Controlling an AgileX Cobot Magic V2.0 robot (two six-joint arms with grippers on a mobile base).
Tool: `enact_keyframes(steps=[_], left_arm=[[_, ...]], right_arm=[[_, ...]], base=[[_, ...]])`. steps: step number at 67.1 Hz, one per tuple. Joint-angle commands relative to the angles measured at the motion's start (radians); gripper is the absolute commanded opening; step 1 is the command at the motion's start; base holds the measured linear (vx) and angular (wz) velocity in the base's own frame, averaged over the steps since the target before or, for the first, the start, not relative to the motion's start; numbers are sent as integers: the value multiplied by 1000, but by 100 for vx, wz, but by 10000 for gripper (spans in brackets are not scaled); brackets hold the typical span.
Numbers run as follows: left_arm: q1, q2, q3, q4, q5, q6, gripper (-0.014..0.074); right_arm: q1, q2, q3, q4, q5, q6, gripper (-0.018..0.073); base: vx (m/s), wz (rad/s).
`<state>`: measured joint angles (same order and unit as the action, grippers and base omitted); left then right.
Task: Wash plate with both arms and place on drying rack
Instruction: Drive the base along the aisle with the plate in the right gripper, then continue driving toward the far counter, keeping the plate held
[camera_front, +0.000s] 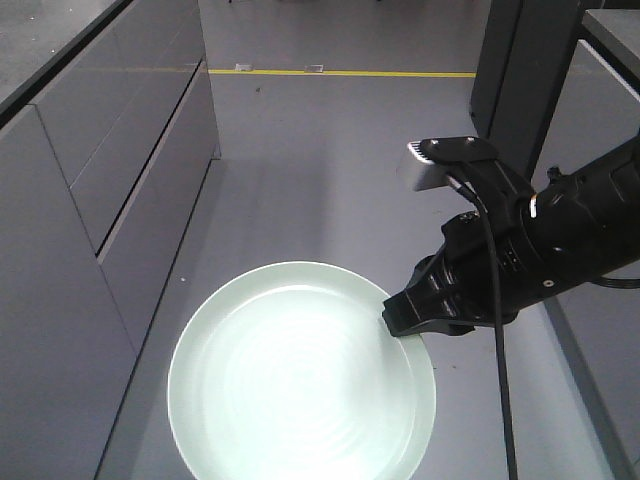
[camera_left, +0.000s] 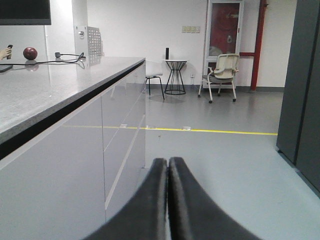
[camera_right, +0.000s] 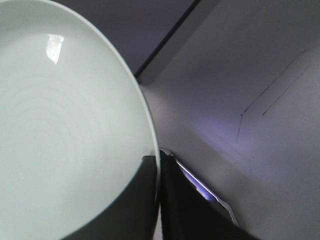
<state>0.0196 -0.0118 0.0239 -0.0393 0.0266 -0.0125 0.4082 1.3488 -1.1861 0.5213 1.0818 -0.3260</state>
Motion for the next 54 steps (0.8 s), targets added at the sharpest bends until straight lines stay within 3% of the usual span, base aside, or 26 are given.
enact_keyframes(steps=[1,54], left_arm=[[-2,-14,-28,-3,-73,-5,-6],[-2,-14,-28,-3,-73,-5,-6]], right_arm=[[-3,-32,-25,36,-28,-5,-1],[-3,-32,-25,36,-28,-5,-1]], base=[[16,-4],[15,-3]])
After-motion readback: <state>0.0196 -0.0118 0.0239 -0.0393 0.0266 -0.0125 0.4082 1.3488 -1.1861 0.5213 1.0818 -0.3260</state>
